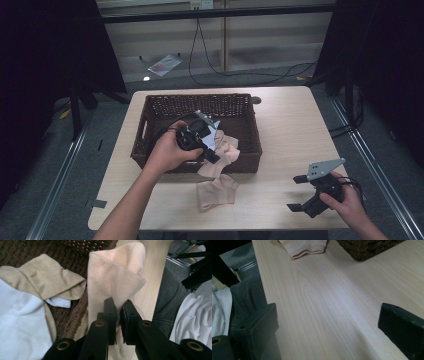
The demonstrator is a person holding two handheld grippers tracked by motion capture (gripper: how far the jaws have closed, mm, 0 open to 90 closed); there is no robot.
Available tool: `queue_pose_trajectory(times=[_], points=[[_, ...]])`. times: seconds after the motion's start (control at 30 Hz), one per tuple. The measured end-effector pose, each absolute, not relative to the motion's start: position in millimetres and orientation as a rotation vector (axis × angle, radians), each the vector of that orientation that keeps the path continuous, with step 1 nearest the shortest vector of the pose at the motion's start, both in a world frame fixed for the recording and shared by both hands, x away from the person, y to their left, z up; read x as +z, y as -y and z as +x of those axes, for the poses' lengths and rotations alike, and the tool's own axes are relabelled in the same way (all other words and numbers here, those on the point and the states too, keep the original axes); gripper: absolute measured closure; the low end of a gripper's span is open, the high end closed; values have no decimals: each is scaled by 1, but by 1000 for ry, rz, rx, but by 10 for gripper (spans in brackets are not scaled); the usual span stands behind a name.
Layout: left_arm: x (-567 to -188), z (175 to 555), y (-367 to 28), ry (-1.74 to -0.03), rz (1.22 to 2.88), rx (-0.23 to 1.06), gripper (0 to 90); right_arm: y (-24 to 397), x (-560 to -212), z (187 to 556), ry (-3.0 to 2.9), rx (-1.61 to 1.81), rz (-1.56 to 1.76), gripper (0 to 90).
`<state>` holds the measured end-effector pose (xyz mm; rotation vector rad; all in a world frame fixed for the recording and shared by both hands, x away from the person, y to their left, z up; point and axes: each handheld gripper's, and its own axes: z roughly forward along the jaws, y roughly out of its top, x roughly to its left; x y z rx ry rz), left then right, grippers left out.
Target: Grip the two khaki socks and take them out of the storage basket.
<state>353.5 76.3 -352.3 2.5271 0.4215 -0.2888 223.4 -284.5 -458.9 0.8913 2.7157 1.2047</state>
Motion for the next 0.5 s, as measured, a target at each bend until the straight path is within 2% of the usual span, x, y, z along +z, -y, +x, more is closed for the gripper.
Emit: queue_pose_trajectory(times=[0.13,0.23,0.33,0.5], points=[[-361,350,-74,-403,2529,-308,833,284,-459,224,-2717,1203,890,27],[-370,346,-71,-413,2520,-312,794,284,-459,224,-2719,1205,891,27],[-378,343,-70,-403,2525,-321,697,284,-459,224,-2722,1206,890,27],[-386,337,-67,-395,2535,-284,441,284,-459,224,-2724,1213,880,27]])
